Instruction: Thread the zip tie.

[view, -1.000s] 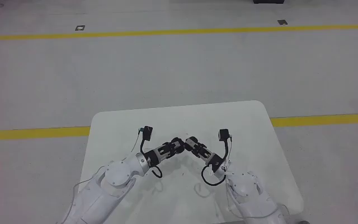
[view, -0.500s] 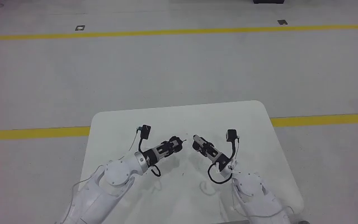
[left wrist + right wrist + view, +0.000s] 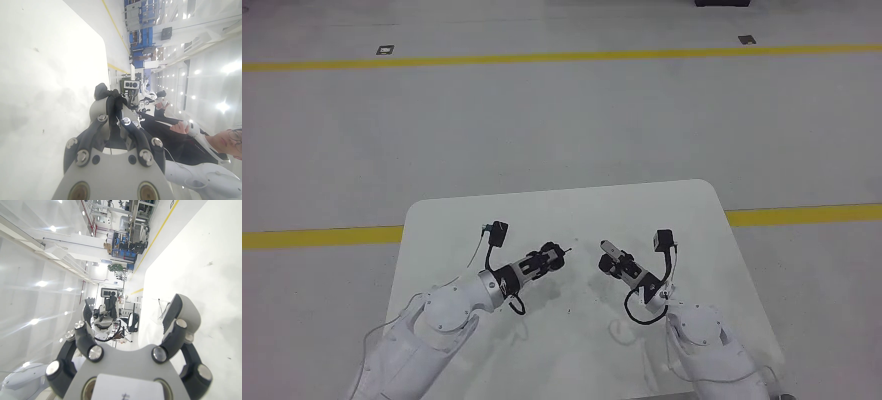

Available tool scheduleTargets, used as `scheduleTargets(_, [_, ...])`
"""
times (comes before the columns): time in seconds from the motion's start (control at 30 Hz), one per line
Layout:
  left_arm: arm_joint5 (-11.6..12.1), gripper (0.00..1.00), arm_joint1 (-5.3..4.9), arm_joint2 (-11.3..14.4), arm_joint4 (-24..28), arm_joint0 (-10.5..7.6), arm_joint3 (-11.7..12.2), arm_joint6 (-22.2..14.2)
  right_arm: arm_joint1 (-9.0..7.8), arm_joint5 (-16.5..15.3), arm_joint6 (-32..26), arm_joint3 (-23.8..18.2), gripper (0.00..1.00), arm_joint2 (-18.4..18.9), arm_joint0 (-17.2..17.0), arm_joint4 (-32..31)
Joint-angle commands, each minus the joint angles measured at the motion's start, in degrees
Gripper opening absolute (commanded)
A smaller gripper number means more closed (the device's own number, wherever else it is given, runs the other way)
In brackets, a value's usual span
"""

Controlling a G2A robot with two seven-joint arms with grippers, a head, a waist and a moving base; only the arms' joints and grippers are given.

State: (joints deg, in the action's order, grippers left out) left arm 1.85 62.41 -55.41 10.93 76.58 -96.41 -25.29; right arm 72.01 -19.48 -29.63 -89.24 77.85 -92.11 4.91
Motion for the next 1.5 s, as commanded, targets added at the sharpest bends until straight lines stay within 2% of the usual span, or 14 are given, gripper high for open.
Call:
scheduleTargets(0.0, [-0.08, 0.0, -0.05, -0.12, -1.14, 0.0, 0.18, 0.59, 0.0, 0.0, 0.0, 0.0, 1.0, 0.0, 0.0, 0.0])
scheduleTargets(0.1, [-1.33, 0.0, -0.53, -1.77, -5.38, 0.18, -1.1, 2.07, 0.0, 0.0, 0.0, 0.0, 1.0, 0.0, 0.0, 0.0])
scheduleTargets(0.2, [-4.32, 0.0, -1.58, -5.34, -11.27, 1.59, -4.62, 2.88, 0.0, 0.0, 0.0, 0.0, 1.0, 0.0, 0.0, 0.0])
scheduleTargets(0.27, [-6.43, 0.0, -2.37, -8.25, -14.75, 3.2, -7.67, 2.61, 0.0, 0.0, 0.0, 0.0, 1.0, 0.0, 0.0, 0.0])
scheduleTargets(0.4, [-9.16, 0.0, -3.59, -13.45, -17.23, 7.19, -13.03, 0.68, 0.0, 0.0, 0.0, 0.0, 1.0, 0.0, 0.0, 0.0])
scheduleTargets(0.47, [-9.49, 0.0, -4.1, -16.36, -16.23, 9.49, -15.23, -0.9, 0.0, 0.0, 0.0, 0.0, 1.0, 0.0, 0.0, 0.0])
scheduleTargets(0.57, [-9.18, 0.0, -4.76, -20.16, -15.39, 12.37, -17.13, -3.44, 0.0, 0.0, 0.0, 0.0, 1.0, 0.0, 0.0, 0.0])
scheduleTargets(0.67, [-8.27, 0.0, -5.23, -23.19, -14.19, 14.51, -18.27, -5.81, 0.0, 0.0, 0.0, 0.0, 1.0, 0.0, 0.0, 0.0])
scheduleTargets(0.8, [-5.87, 0.0, -5.45, -25.65, -9.55, 16.15, -18.66, -8.32, 0.0, 0.0, 0.0, 0.0, 1.0, 0.0, 0.0, 0.0])
scheduleTargets(0.83, [-5.2, 0.0, -5.5, -25.9, -9.41, 16.16, -18.59, -8.83, 0.0, 0.0, 0.0, 0.0, 1.0, 0.0, 0.0, 0.0])
scheduleTargets(1.17, [-4.77, 0.0, -5.45, -26.18, -8.08, 16.06, -18.47, -8.47, 0.0, 0.0, 0.0, 0.0, 1.0, 0.0, 0.0, 0.0])
scheduleTargets(1.3, [-3.7, 0.0, -5.91, -31.86, -3.23, 17.04, -18.08, -11.22, 0.0, 0.0, 0.0, 0.0, 1.0, 0.0, 0.0, 0.0])
scheduleTargets(1.4, [-1.69, 0.0, -6.08, -37.11, 3.85, 19.19, -17.74, -12.76, 0.0, 0.0, 0.0, 0.0, 1.0, 0.0, 0.0, 0.0])
scheduleTargets(1.47, [0.15, 0.0, -6.16, -39.38, 7.48, 20.7, -17.62, -14.8, 0.0, 0.0, 0.0, 0.0, 1.0, 0.0, 0.0, 0.0])
